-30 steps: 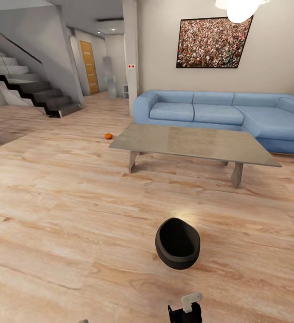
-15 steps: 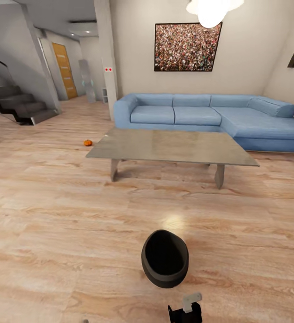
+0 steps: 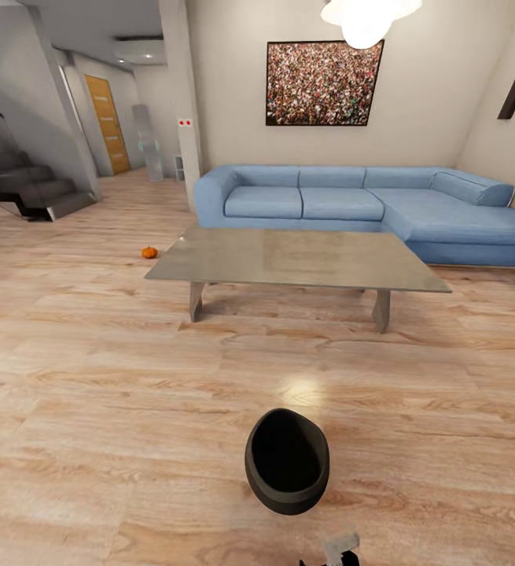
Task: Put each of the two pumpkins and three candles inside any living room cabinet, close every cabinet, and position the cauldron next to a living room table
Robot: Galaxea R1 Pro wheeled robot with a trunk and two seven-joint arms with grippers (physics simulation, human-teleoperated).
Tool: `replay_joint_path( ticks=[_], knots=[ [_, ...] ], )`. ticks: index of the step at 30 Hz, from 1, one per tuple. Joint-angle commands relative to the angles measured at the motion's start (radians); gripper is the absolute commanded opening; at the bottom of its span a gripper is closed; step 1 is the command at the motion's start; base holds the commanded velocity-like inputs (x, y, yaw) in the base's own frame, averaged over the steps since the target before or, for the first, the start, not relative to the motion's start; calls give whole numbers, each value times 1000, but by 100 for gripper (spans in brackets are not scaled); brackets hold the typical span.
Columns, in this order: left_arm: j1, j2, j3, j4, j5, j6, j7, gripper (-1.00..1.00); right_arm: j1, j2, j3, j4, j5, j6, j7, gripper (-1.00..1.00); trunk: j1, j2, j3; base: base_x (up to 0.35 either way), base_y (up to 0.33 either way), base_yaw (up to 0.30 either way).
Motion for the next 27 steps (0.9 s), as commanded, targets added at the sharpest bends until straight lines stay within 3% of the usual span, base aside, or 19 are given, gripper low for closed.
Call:
replay_joint_path(
  ticks=[1,10,16,21,22,27],
  knots=[
    [-5,0,-6,-6,-6,6,6,100,-5,-4,-1,-6,1,6,0,100,0,0,0,0,0,0],
    [-56,-3,-20,-57,-52,56,56,100,-57,-53,-31,-57,-14,56,-2,100,0,0,0,0,0,0],
    [-91,-37,-56,-91,-51,90,90,100,-68,-87,-67,-90,-16,89,-5,100,0,0,0,0,0,-11],
    [-119,-65,-87,-119,-47,118,96,100,-69,-115,-97,-118,-21,117,-1,100,0,0,0,0,0,-204],
    [-205,-129,-156,-944,-45,1369,96,100,-69,-146,-266,-1071,-22,1405,-1,100,0,0,0,0,0,-256],
    [-205,-132,-173,-944,-6,1371,95,100,-69,-144,-268,-1085,-23,1408,-1,100,0,0,0,1,0,-116]
  ],
)
